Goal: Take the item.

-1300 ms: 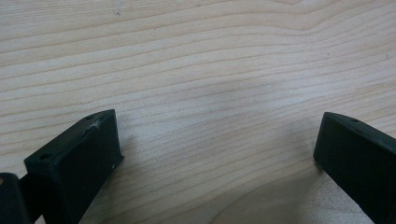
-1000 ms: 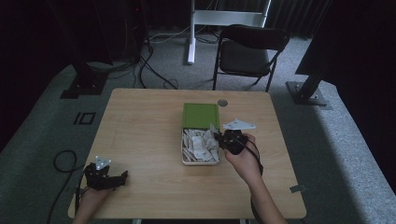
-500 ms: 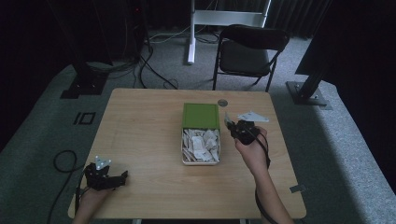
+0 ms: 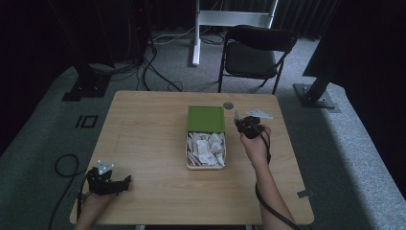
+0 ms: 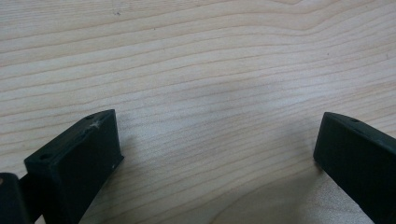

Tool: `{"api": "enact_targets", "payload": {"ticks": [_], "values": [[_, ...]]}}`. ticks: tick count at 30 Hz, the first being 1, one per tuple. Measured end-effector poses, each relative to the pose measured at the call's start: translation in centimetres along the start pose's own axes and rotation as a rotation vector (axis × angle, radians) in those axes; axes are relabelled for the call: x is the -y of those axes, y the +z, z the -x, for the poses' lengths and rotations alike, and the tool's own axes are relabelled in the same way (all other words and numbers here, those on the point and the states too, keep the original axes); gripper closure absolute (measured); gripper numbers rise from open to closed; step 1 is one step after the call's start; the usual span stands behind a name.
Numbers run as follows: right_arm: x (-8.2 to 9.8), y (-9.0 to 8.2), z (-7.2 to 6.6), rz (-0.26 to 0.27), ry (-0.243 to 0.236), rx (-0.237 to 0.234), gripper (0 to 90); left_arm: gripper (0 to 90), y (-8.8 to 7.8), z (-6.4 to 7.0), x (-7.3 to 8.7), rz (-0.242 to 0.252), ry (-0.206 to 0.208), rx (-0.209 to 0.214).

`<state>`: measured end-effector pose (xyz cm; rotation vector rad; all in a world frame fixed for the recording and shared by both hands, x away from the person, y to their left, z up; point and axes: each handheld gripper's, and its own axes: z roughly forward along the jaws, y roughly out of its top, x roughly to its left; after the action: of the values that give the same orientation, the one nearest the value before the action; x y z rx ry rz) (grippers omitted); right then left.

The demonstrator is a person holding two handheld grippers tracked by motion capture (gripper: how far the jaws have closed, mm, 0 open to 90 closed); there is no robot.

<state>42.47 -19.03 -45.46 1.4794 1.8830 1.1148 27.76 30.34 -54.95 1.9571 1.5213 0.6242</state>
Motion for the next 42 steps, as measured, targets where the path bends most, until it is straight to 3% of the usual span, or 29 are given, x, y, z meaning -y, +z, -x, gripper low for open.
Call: {"api": "enact_targets", "payload": {"ticks": [7, 16, 21, 32, 36, 42], "values": [[1.2, 2.6, 1.3, -0.022, 0.045, 0.054, 87.2, 1.4, 0.0, 0.0, 0.0, -0.001, 0.000, 0.000], [2.6, 4.8, 2.1, -0.028, 0.126, 0.053, 87.2, 1.4, 0.0, 0.0, 0.0, 0.000, 0.000, 0.000], [3.1, 5.5, 2.0, -0.047, 0.118, 0.051, 87.2, 1.4, 0.0, 0.0, 0.0, 0.000, 0.000, 0.000], [5.0, 6.1, 3.4, -0.101, 0.149, 0.069, 85.9, 1.4, 0.0, 0.0, 0.0, 0.000, 0.000, 0.000], [5.4, 6.2, 4.2, -0.110, 0.159, 0.081, 78.7, 1.4, 0.0, 0.0, 0.0, 0.000, 0.000, 0.000], [5.9, 6.0, 5.2, -0.135, 0.130, 0.089, 59.5, 1.4, 0.0, 0.0, 0.0, 0.000, 0.000, 0.000]]}}
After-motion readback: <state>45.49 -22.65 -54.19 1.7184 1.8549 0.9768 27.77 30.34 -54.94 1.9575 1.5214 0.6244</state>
